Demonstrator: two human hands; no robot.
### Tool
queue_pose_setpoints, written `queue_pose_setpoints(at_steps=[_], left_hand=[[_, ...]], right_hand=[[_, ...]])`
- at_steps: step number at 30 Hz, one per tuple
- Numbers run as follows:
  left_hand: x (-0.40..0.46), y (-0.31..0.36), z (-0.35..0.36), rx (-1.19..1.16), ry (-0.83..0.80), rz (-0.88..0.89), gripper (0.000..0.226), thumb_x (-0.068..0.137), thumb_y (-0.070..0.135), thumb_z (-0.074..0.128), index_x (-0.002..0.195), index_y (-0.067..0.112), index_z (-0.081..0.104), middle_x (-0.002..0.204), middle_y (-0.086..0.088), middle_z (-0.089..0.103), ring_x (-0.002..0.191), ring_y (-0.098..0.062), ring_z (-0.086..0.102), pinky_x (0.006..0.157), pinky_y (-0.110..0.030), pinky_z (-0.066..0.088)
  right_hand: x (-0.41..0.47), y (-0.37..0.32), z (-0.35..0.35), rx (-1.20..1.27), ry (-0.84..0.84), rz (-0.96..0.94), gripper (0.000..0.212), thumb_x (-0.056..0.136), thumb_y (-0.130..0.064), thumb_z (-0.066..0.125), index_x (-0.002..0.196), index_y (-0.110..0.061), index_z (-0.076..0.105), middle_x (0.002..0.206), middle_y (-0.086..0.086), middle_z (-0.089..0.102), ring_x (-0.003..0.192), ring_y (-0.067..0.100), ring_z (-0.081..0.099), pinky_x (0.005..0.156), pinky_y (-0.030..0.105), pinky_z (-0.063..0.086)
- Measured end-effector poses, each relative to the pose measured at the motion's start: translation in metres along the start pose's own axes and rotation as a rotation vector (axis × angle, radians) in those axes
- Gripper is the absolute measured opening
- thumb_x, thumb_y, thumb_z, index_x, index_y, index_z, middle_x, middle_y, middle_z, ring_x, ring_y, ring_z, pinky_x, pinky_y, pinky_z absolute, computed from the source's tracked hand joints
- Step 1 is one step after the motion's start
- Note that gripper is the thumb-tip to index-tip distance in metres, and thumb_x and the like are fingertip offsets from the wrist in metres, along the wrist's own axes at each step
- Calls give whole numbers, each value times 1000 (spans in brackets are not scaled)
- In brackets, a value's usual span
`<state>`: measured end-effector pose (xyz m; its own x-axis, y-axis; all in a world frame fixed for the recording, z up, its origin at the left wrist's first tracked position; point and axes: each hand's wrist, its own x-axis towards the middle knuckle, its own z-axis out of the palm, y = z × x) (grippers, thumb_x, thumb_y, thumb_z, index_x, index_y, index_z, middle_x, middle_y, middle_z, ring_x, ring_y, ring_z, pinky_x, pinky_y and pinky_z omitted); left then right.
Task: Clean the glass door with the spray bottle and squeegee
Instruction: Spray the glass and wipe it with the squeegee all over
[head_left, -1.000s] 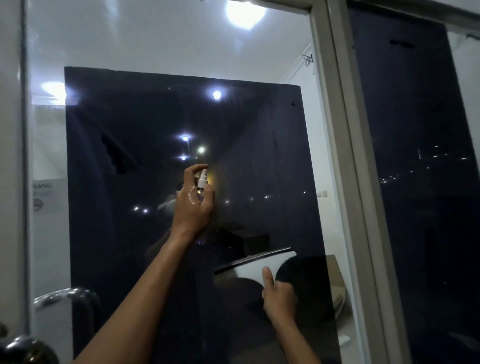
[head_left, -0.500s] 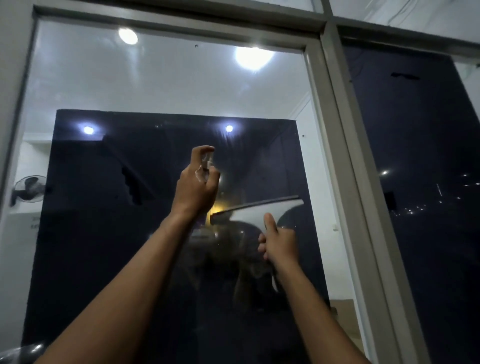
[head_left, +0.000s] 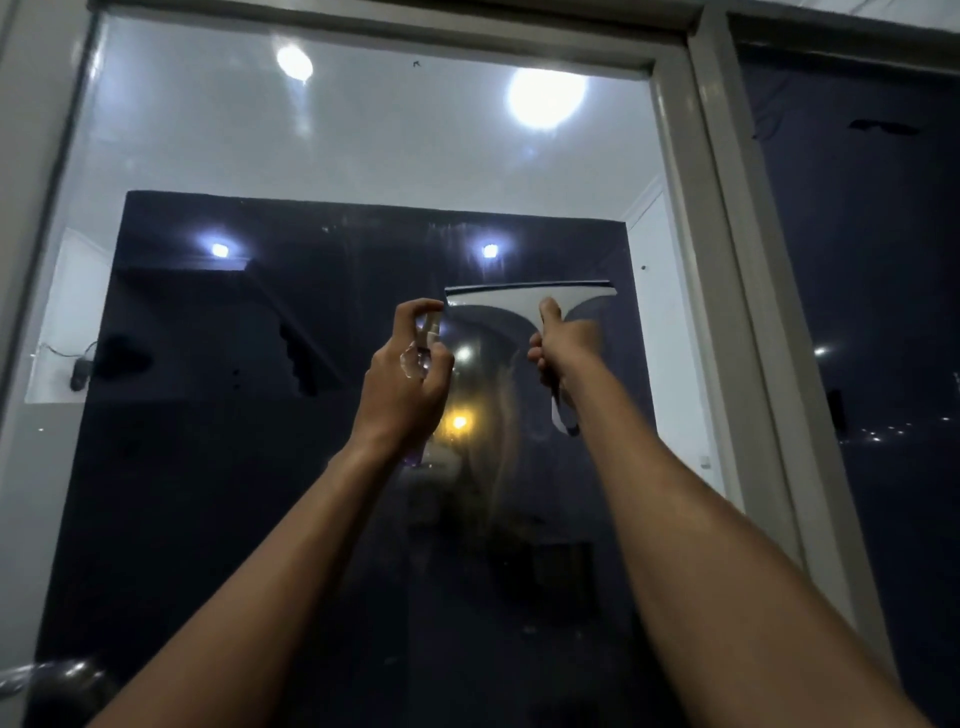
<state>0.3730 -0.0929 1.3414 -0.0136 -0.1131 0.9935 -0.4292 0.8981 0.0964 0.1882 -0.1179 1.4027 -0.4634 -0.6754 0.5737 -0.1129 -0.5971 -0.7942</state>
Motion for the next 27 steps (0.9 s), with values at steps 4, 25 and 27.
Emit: queue_pose_setpoints(at_steps=[4,25,27], left_hand=[[-16,5,8,-30,-4,-36,34,100,13,48,132,26,46,73,-10,59,63,-31,60,63,-52,54],[-79,35,17,-76,-49,-150,34,100,10,50,132,21,48,74,-6,60,62,-25,57,64,-46,52],[-82,41,22,-80,-55,-161,34,100,10,49,132,20,48,73,-5,59,61,-25,56,64,-46,52]], right_hand=[[-44,60,-6,-67,62,-25,62,99,-57,50,57,-13,61,42,0,59,37,12,51,54,30,42],[-244,267,-104,-336,-15,482,68,98,-59,48,53,-10,62,42,0,58,34,9,53,48,20,39],[-257,276,-119,-338,-30,518,68,98,-57,49,51,-10,60,43,2,58,35,11,54,45,19,38]])
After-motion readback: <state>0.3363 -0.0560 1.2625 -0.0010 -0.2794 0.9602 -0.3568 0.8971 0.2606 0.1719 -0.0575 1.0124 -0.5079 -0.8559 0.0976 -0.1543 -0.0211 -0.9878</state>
